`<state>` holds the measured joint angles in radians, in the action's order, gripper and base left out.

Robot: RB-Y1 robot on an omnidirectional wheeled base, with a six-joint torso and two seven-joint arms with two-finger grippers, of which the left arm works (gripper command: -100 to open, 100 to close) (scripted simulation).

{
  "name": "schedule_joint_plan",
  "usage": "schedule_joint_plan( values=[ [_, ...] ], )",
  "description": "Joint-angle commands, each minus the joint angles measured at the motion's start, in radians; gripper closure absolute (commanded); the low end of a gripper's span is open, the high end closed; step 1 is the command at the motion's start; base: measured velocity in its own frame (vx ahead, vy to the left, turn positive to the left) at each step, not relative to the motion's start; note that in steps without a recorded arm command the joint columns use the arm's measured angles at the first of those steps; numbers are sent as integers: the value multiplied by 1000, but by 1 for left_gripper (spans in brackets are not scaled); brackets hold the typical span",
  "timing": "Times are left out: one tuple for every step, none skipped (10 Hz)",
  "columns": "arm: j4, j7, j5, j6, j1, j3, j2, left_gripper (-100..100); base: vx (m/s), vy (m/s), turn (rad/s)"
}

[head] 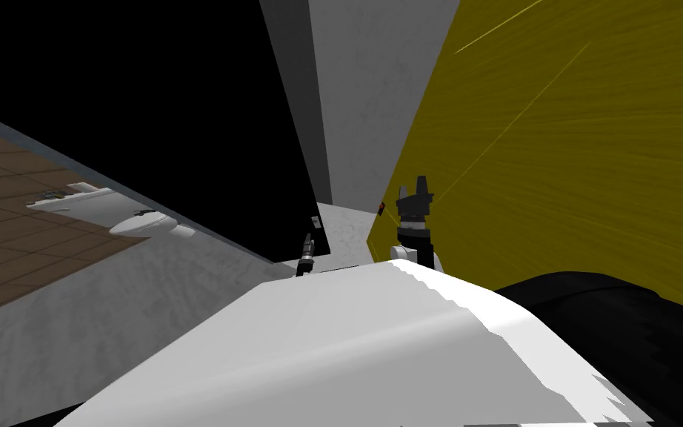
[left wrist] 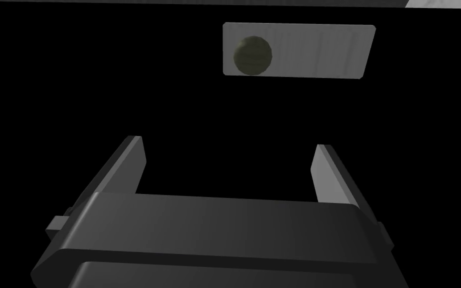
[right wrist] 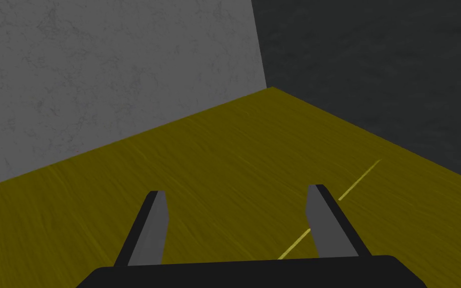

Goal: Push the door open

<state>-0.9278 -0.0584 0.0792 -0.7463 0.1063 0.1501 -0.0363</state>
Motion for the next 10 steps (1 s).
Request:
schedule_joint_plan(
  values=[
    [-1, -1, 1, -2, -1, -3, -6, -100, 193, -35, -12],
    [4, -2, 2, -7, -3, -6, -10, -100, 203, -25, -20],
    [7, -2, 2, -10, -4, -8, -10, -100, 227, 4, -28],
    [10, -3, 3, -13, -6, -10, -10, -100, 238, 10, -30],
    [13, -4, 4, -17, -8, -12, -7, -100, 245, 7, -23],
    [17, -4, 5, -21, -10, -15, -2, -100, 239, -1, -26],
    [20, -5, 5, -24, -11, -18, 5, -100, 211, 15, -24],
    [23, -6, 6, -27, -13, -20, 12, -100, 189, 6, -16],
    [20, -5, 5, -25, -10, -18, 7, -100, 72, -3, 7],
    [20, -5, 5, -25, -10, -18, 7, 100, -14, 0, -5]
  ],
)
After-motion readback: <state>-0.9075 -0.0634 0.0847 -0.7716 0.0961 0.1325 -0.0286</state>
